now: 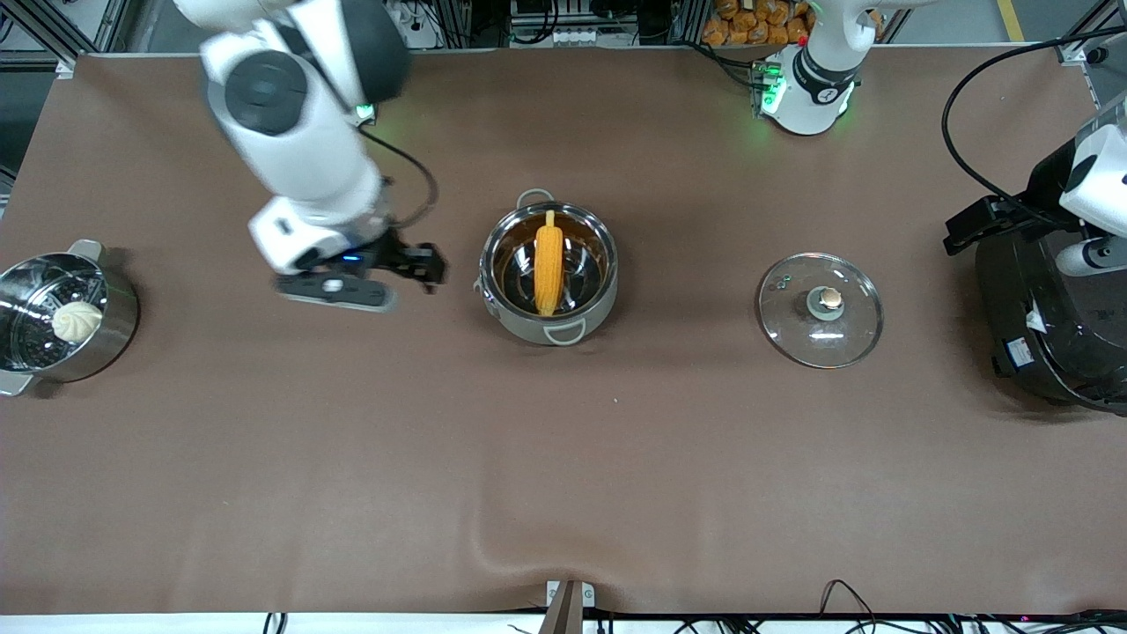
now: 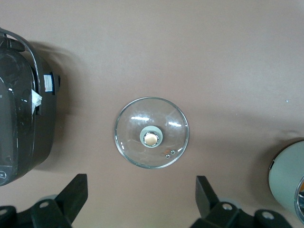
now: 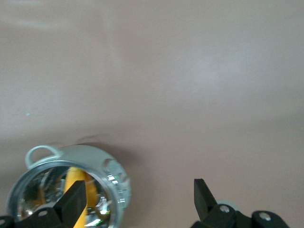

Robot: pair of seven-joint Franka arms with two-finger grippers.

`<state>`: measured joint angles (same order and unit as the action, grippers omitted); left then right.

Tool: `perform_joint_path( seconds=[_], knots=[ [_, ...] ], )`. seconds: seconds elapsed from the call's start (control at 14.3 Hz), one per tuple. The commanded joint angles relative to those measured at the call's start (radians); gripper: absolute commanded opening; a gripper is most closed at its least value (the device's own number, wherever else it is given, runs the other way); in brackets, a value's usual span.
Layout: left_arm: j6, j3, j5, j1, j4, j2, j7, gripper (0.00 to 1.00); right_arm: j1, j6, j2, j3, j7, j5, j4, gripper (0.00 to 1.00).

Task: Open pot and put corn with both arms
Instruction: 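Open the right gripper and withdraw it from the pot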

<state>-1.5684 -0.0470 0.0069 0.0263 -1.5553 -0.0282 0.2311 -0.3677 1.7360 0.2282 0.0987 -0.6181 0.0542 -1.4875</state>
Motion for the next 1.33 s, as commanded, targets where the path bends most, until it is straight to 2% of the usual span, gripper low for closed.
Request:
perform_joint_path(
  seconds=[0.0, 0.07, 0.21, 0.35, 0.49, 0.7, 0.84, 1.05, 1.26],
  knots=[
    [0.019, 0.013, -0.016, -0.003, 0.020, 0.010, -0.042, 1.00, 0.102, -0.065, -0.078, -0.011, 0.166, -0.025, -0.011, 1.00],
    [0.019, 0.015, -0.022, -0.003, 0.024, 0.004, -0.050, 1.00, 0.131, -0.087, -0.099, -0.025, 0.232, -0.025, -0.011, 1.00],
    [0.019, 0.012, -0.025, -0.008, 0.038, 0.001, -0.053, 1.00, 0.138, -0.104, -0.142, -0.107, 0.346, -0.034, -0.020, 1.00],
    [0.019, 0.012, -0.027, -0.006, 0.041, 0.001, -0.055, 1.00, 0.141, -0.134, -0.174, -0.186, 0.424, -0.080, -0.025, 1.00],
    [0.019, 0.010, -0.028, -0.005, 0.040, 0.001, -0.059, 1.00, 0.154, -0.162, -0.190, -0.241, 0.516, -0.082, -0.025, 1.00],
    [0.019, 0.010, -0.039, -0.006, 0.038, 0.001, -0.062, 1.00, 0.214, -0.165, -0.210, -0.261, 0.641, -0.080, -0.046, 1.00],
    [0.019, 0.009, -0.036, -0.005, 0.038, 0.001, -0.061, 1.00, 0.213, -0.156, -0.216, -0.310, 0.704, -0.074, -0.063, 1.00],
    [0.019, 0.007, -0.025, 0.000, 0.037, 0.007, -0.053, 1.00, 0.217, -0.147, -0.216, -0.349, 0.762, -0.065, -0.070, 1.00],
    [0.031, 0.007, -0.024, 0.000, 0.038, 0.004, -0.055, 1.00, 0.217, -0.147, -0.216, -0.353, 0.767, -0.063, -0.070, 1.00]
  ],
)
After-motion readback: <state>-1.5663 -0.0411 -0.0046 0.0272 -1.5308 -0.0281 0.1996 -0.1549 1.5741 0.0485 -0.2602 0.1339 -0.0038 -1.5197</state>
